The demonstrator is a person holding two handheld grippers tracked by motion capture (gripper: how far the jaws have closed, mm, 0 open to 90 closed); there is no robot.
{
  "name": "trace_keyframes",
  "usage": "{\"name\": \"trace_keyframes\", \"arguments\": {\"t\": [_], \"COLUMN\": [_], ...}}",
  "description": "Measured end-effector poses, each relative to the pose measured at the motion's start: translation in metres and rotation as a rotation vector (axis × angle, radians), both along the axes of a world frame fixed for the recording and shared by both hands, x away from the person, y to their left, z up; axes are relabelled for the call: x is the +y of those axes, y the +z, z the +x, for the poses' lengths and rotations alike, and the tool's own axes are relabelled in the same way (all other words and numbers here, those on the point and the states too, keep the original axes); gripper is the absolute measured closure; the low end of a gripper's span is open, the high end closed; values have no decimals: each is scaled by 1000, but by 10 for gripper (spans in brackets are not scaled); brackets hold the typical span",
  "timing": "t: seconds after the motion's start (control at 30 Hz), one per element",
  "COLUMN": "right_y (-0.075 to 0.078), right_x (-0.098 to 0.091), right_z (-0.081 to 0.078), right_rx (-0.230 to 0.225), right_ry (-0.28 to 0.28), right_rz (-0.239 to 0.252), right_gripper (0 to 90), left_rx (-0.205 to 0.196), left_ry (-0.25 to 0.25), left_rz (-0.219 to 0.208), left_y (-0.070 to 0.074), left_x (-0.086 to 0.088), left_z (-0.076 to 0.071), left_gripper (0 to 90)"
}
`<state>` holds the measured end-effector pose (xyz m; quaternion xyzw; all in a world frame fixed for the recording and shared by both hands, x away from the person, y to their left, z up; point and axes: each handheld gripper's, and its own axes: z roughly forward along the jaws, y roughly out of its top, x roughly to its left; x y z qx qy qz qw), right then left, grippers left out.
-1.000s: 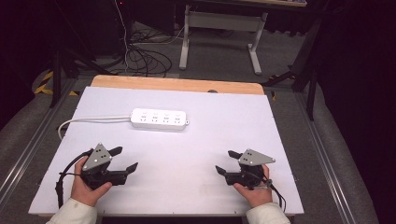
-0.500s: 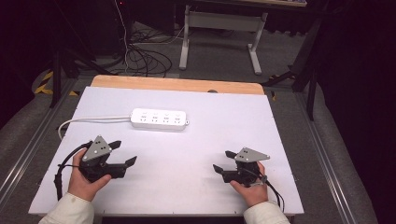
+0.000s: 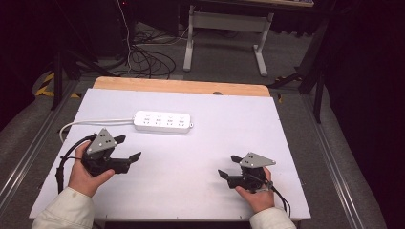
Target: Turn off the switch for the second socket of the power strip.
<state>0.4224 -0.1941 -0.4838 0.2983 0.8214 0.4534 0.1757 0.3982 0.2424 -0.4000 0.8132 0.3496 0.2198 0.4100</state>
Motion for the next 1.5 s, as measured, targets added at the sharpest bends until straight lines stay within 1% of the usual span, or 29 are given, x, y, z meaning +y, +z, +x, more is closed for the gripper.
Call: {"name": "trace_keyframes", "arguments": {"t": [0.1, 0.27, 0.3, 0.37, 0.47, 0.5, 0.53, 0.57, 0.6, 0.63, 0.67, 0.77, 0.8, 0.9, 0.97, 1.03, 1.07, 1.1, 1.13, 1.17, 1.2, 1.23, 1.27, 1.3, 1.33, 1.37, 1.4, 1.47, 1.5], "right_y": [1, 1, 1, 1, 1, 1, 2, 2, 2, 2, 3, 5, 5, 6, 6, 6, 6, 6, 7, 7, 7, 7, 7, 7, 7, 7, 7, 7, 8], "right_x": [-1, -1, -1, -1, -1, -1, -1, -1, -1, -1, -2, -2, -3, -3, -4, -4, -4, -4, -4, -4, -4, -4, -4, -4, -4, -4, -4, -4, -4], "right_z": [-1, -1, -1, -1, -1, -1, -1, -1, -2, -2, -2, -4, -4, -5, -5, -5, -5, -5, -5, -5, -5, -5, -5, -5, -5, -5, -6, -6, -6], "right_rx": [-3, -2, 0, -3, -2, -2, 0, 0, 6, 14, 22, 16, 13, 7, 5, 1, 2, 2, -2, -1, -1, -1, 0, 0, -1, -1, -4, -4, -5], "right_ry": [1, 1, 2, 1, 1, 1, 1, 1, 3, 6, 13, 14, 12, 10, 11, 13, 13, 13, 13, 14, 15, 15, 15, 15, 17, 17, 17, 17, 17], "right_rz": [0, -1, 0, 2, 5, 5, 5, 5, 10, 16, 27, 45, 51, 50, 49, 49, 50, 50, 50, 51, 51, 51, 50, 49, 48, 48, 50, 51, 53], "right_gripper": [276, 276, 276, 276, 276, 276, 276, 276, 275, 271, 271, 271, 271, 276, 278, 278, 278, 278, 278, 278, 278, 278, 278, 278, 278, 278, 279, 278, 278], "left_rx": [2, 4, 4, 6, 10, 16, 32, 32, 44, 36, 36, 62, 62, 63, 73, 74, 78, 78, 83, 83, 94, 94, 99, 97, 104, 104, 107, 113, 120], "left_ry": [-4, 7, 7, -11, -17, -14, -16, -16, -29, -17, -17, 10, 19, 21, 20, 21, 22, 22, 26, 26, 33, 33, 34, 37, 39, 39, 48, 47, 52], "left_rz": [3, 7, 7, 6, 16, 17, 24, 24, 26, 38, 38, 17, 14, 23, 19, 25, 33, 33, 27, 27, 22, 22, 20, 27, 25, 25, 22, 18, 11], "left_y": [2, 9, 9, 12, 13, 13, 14, 14, 15, 16, 16, 19, 19, 21, 23, 24, 26, 26, 26, 26, 27, 27, 27, 27, 28, 28, 28, 28, 27], "left_x": [-1, -3, -3, -3, -3, -4, -5, -5, -5, -7, -7, -7, -7, -8, -11, -13, -15, -15, -17, -17, -20, -20, -21, -22, -24, -24, -26, -27, -30], "left_z": [2, 8, 8, 10, 13, 15, 19, 19, 21, 22, 22, 30, 31, 35, 42, 44, 50, 50, 57, 57, 63, 63, 66, 70, 76, 76, 81, 84, 90], "left_gripper": [265, 281, 307, 354, 443, 443, 523, 562, 635, 677, 720, 871, 895, 899, 900, 900, 899, 900, 900, 900, 899, 900, 900, 900, 900, 899, 899, 899, 899]}}
